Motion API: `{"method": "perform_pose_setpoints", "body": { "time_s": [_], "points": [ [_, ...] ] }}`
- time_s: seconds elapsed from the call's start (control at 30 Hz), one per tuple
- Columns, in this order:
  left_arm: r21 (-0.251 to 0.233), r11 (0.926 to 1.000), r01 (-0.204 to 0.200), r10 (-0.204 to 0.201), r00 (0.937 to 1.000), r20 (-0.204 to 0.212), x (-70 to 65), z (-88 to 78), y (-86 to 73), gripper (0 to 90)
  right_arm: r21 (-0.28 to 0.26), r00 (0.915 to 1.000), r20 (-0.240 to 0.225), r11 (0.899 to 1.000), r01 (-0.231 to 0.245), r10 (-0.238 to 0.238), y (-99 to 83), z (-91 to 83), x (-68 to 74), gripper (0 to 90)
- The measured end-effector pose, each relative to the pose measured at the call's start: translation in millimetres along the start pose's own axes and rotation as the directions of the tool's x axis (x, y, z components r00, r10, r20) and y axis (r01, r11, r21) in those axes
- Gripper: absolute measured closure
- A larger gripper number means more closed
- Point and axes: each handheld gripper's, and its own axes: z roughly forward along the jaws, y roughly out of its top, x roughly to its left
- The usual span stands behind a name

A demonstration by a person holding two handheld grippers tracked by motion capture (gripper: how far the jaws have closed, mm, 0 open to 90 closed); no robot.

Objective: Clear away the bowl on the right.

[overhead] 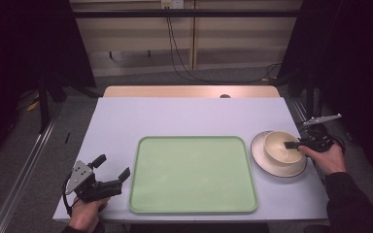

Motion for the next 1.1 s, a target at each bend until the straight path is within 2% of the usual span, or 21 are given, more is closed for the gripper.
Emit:
{"method": "perform_pose_setpoints", "body": {
  "time_s": [0.07,0.1,0.27,0.33,0.43,0.6,0.63,0.9,0.97,1.1],
  "points": [
    [-0.004,0.9999,0.011,-0.011,0.9999,0.004,-0.7,0.3,-0.2,0.3,-0.001,1.0000,-0.006,1.000,-0.001,0.001,-0.1,1.0,-0.5,70.0],
    [0.001,1.0000,0.004,-0.004,1.0000,0.004,-0.2,-0.1,-0.2,0.3,0.018,1.0000,-0.005,1.000,-0.002,0.002,0.2,0.6,-0.9,71.1],
    [0.003,1.0000,0.001,-0.001,1.0000,-0.008,-0.1,0.0,-0.1,0.3,0.033,0.9995,-0.025,0.999,-0.018,0.018,-0.8,2.1,-3.5,76.7],
    [0.003,1.0000,0.001,-0.001,1.0000,-0.007,-0.2,0.0,-0.1,0.3,0.036,0.9996,-0.023,0.999,-0.017,0.018,-0.2,2.3,-2.5,77.5],
    [-0.003,0.9999,0.011,-0.011,0.9999,0.004,-0.7,0.3,-0.2,0.3,0.053,0.9996,0.012,0.998,-0.028,0.027,2.9,2.3,-0.8,81.0],
    [0.002,1.0000,0.002,-0.002,1.0000,0.006,0.4,-0.7,-0.1,0.3,0.055,0.9996,0.005,0.998,-0.030,0.030,3.9,2.6,-0.8,82.0],
    [0.003,1.0000,0.000,0.000,1.0000,0.003,0.6,-0.7,-0.1,0.3,0.053,0.9997,0.016,0.998,-0.019,0.018,3.9,2.4,-0.4,82.0],
    [0.002,1.0000,0.002,-0.002,1.0000,0.006,0.3,-0.7,-0.1,0.3,0.040,0.9985,-0.007,0.998,-0.054,0.055,3.5,3.5,-2.2,83.1],
    [0.005,1.0000,-0.002,0.002,1.0000,-0.002,0.8,-0.9,-0.1,0.3,0.052,0.9988,0.003,0.997,-0.050,0.049,4.1,2.7,-1.7,83.0],
    [0.003,1.0000,-0.001,0.001,1.0000,0.003,0.6,-0.7,-0.1,0.3,0.043,0.9981,-0.005,0.997,-0.062,0.062,4.0,3.2,-1.9,83.2]
  ]
}}
